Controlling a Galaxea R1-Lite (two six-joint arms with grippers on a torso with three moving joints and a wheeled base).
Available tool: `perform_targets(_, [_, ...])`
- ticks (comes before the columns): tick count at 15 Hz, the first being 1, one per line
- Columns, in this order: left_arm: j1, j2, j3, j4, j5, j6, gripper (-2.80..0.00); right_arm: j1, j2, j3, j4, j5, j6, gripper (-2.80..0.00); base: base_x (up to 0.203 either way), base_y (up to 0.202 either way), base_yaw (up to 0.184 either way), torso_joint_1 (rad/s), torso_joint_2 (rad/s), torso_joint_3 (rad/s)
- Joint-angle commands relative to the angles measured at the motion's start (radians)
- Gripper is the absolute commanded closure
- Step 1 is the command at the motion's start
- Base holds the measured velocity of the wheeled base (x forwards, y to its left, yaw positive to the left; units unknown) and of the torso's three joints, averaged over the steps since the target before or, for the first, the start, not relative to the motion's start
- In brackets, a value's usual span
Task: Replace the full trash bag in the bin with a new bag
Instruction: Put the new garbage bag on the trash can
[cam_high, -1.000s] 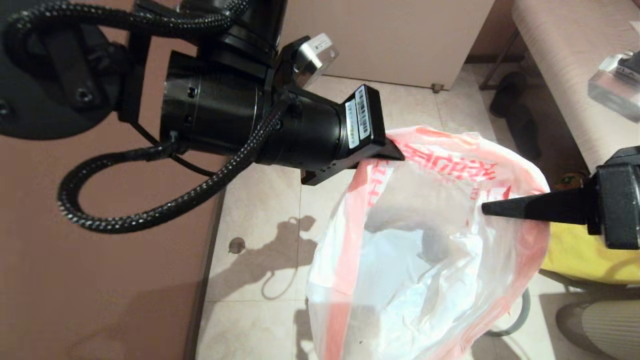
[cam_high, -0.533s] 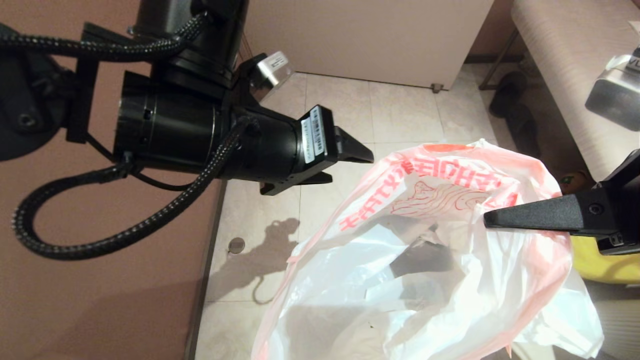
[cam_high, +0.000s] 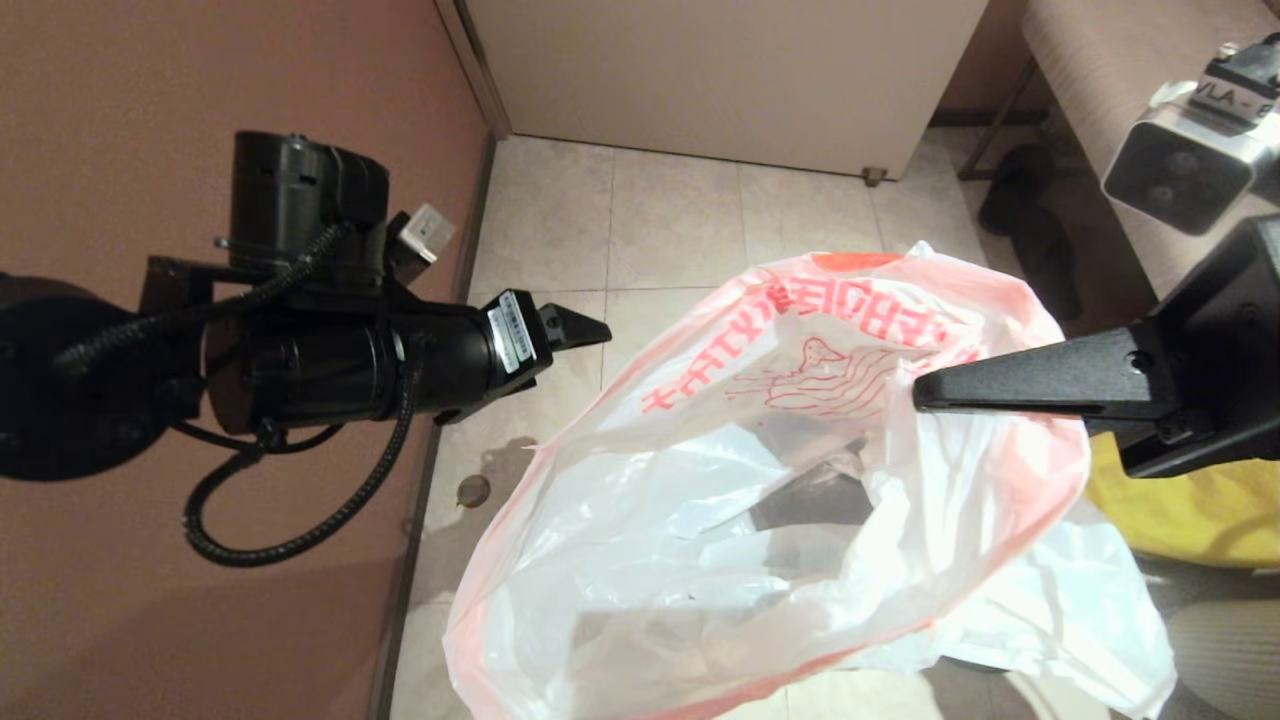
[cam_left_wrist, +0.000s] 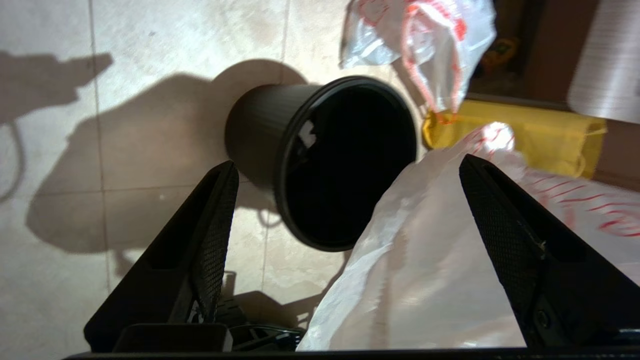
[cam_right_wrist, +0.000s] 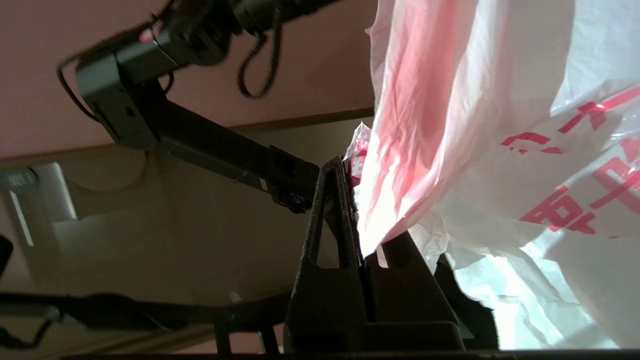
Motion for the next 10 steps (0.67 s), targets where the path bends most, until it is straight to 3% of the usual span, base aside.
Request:
perform_targets(1, [0.035,0.041,0.091,-0.075,-0.001,-0.009,-2.80,0.000,0.055,-0.002,-0.035,0.008,0.061,0.00,0.000,0.000,0.000,0.000,0.00,0.000])
perform_targets(4, [0.098,0.105,0.216,-0.272,-0.003,-0.013,-2.80,0.000,0.121,-0.003,-0.116,0.052,0.180,0.00,0.000,0.000,0.000,0.000,0.00,0.000])
perform_targets(7, [0.148,0.109,0.245,-0.297,-0.058,-0.017,-2.80,-0.007,0.231,-0.035,-0.159,0.067,0.213,0.00,0.000,0.000,0.000,0.000,0.00,0.000])
perform_targets(10, [0.159,0.121,0.247,-0.299,-0.073,-0.017,-2.80,-0.019,0.246,-0.167,-0.012,0.064,0.288,0.00,0.000,0.000,0.000,0.000,0.00,0.000])
